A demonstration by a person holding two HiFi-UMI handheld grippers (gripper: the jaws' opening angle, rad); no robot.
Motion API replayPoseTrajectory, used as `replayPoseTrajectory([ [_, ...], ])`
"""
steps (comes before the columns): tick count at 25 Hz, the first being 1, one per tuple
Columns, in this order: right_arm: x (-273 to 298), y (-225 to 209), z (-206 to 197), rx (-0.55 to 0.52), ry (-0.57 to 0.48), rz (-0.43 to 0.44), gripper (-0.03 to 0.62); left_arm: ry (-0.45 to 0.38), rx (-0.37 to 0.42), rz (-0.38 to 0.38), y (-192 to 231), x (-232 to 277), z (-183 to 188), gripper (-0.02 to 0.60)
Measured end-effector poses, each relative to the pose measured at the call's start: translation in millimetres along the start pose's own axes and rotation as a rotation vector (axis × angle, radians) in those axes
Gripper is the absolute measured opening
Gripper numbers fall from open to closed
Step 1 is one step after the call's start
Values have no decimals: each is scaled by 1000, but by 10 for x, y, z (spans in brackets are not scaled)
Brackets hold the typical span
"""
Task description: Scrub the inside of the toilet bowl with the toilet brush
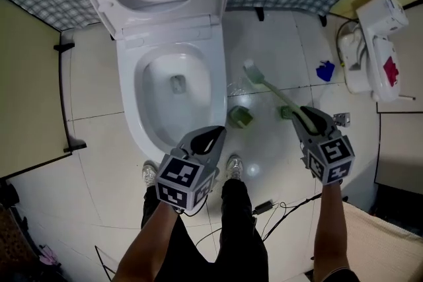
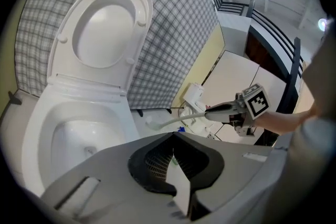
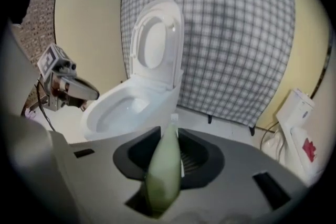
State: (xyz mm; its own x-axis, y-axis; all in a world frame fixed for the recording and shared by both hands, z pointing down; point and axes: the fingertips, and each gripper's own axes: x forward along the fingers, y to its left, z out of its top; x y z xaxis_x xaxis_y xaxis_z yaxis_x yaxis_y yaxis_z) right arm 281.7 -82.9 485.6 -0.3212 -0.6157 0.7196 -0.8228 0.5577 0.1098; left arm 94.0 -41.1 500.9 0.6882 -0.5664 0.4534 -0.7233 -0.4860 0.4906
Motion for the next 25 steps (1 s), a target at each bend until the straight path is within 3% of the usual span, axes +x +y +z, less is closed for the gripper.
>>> replayPoseTrajectory([
  [5,-415,107,640,16,-194,-31,118,-66,15,64,202,-322,389,6],
  [12,-390,630,1142,52,-330,64,120,-104,38,156,503,-765,612,6],
  [17,-185,1105,1080,77,-311,149,120,-104,-1,209,699,-985,488,6],
  [25,360,1691,659,137,-185,240,118,-81,-59,249,955,-1118,169,6],
])
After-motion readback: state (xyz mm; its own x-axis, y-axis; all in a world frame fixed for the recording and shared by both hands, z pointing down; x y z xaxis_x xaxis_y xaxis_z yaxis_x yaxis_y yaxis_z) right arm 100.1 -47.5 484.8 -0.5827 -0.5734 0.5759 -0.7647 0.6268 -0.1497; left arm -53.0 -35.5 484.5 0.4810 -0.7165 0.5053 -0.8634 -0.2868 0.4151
